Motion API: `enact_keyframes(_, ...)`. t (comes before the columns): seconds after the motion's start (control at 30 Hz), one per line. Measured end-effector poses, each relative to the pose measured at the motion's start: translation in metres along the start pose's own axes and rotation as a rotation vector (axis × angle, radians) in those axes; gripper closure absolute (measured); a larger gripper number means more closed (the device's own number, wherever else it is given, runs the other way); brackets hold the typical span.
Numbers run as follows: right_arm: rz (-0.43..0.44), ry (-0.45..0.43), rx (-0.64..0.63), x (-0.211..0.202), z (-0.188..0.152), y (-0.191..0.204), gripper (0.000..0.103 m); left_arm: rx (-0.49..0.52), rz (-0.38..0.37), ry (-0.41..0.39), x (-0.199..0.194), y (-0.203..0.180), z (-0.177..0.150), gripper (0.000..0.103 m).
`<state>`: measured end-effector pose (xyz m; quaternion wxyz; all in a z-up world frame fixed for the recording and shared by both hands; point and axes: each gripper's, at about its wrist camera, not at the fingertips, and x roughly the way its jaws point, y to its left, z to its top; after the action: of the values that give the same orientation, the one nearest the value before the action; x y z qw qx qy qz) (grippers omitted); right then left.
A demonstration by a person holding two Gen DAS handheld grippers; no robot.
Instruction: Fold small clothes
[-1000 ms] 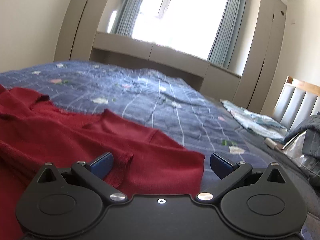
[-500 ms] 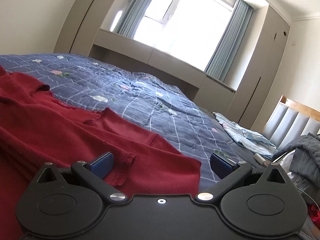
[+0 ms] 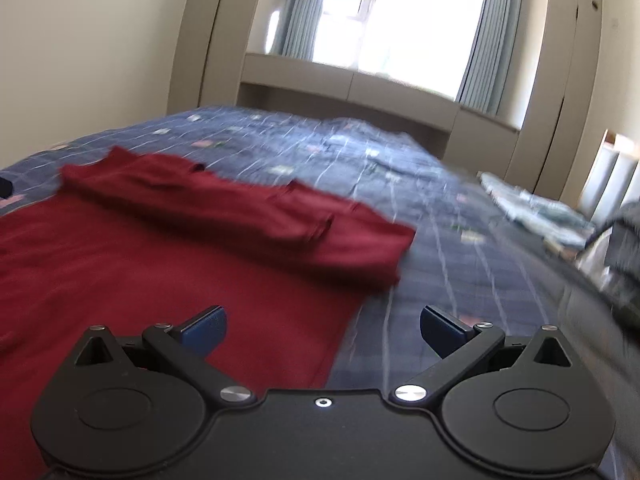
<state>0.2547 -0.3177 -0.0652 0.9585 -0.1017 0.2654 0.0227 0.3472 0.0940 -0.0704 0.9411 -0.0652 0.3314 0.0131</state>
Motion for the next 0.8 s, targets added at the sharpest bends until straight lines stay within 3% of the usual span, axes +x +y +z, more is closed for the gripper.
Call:
enact_keyframes(0.2,0.065,0.050,-0.003,-0.061,-0.023,0.023,0.001,0.019,-0.024,0.010,-0.060,-0.005,-0.043,0.000)
enact_keyframes(0.37,0.115,0.070,-0.042,-0.094,-0.039,0.044,0.001,0.043,-0.001,0.030,-0.098,-0.011,-0.068,0.000)
enact_keyframes(0.6,0.181,0.062,-0.129,-0.132,-0.065,0.069,0.001,0.068,0.034,0.068,-0.141,-0.025,-0.083,0.000)
enact_keyframes(0.8,0.186,0.072,-0.164,-0.150,-0.078,0.075,0.001,0.086,0.044,0.061,-0.173,-0.046,-0.087,0.000)
